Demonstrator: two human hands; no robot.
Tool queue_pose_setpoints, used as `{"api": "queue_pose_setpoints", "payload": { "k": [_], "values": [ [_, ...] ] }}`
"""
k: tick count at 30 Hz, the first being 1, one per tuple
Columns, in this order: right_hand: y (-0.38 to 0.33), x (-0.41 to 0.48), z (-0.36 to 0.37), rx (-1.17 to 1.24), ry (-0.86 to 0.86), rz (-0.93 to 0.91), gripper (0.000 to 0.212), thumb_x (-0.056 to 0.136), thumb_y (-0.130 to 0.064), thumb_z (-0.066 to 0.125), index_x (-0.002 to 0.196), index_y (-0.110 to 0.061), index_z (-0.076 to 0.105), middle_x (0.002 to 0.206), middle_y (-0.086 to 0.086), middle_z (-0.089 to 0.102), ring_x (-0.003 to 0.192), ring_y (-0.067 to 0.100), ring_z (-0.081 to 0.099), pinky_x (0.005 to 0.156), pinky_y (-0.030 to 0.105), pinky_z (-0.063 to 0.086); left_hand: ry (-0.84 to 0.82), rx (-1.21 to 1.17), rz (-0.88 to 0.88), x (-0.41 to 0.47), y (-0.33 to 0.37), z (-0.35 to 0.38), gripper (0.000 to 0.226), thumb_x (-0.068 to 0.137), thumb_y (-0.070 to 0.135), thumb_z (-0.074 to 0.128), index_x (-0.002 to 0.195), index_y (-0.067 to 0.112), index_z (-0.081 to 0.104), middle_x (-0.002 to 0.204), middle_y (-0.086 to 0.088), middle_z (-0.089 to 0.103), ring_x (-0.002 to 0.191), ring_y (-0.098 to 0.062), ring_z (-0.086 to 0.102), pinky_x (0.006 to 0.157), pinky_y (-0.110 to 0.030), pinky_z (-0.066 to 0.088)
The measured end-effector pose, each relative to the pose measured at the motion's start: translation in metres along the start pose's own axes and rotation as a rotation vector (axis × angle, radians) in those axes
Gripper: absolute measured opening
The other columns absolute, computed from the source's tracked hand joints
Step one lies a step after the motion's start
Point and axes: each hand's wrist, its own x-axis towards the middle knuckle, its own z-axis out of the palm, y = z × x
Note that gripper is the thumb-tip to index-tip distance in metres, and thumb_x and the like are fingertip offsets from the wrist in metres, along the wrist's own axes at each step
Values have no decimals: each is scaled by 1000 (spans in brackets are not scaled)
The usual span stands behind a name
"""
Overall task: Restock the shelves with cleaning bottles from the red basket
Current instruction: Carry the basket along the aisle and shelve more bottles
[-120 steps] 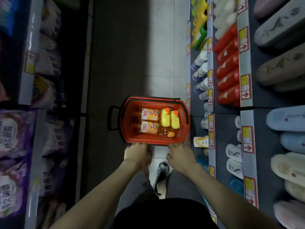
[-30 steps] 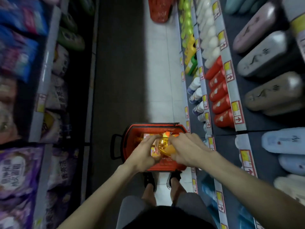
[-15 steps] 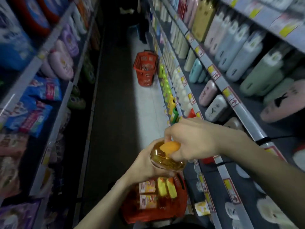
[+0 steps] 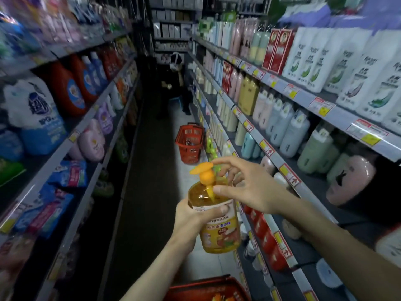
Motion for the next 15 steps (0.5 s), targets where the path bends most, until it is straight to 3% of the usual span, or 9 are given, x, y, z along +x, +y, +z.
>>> {"api": "queue_pose_setpoints", "payload": {
  "k": [3,7,9,11,15],
  "values": [
    [20,-10,15,149,10,105,82,82,-66,80,152,-48,40,140,-23,52,125,-2,53,104,32,49,25,-127,-72,5,11,-2,64,63,24,95,120,5,74,117,-24,76,110,-45,74,93,-51,62],
    [34,-18,37,413,-60,272,119,58,-83,84,157,-44,31,143,-24,54,127,-1,58,109,39,53,46,-218,-124,13,30,-3,66,72,21,91,129,-1,69,122,-26,74,112,-46,73,91,-49,62],
    [35,-18,48,463,-67,315,112,60,-77,89,153,-42,37,137,-16,65,122,6,67,108,45,55,34,-234,-150,17,39,-1,65,74,22,89,131,-1,68,123,-25,74,113,-44,73,91,-49,62],
    [32,-17,55,539,-45,333,90,68,-63,92,143,-37,49,127,-9,74,114,11,73,106,47,57,37,-241,-170,19,50,3,65,74,23,90,131,1,68,122,-24,75,111,-42,74,88,-48,62],
    [24,-14,63,667,28,365,63,76,-45,93,129,-27,64,116,-3,80,107,17,77,103,49,58,72,-203,-197,21,64,12,58,78,20,91,130,5,69,116,-19,78,104,-37,78,81,-44,64]
  ]
}}
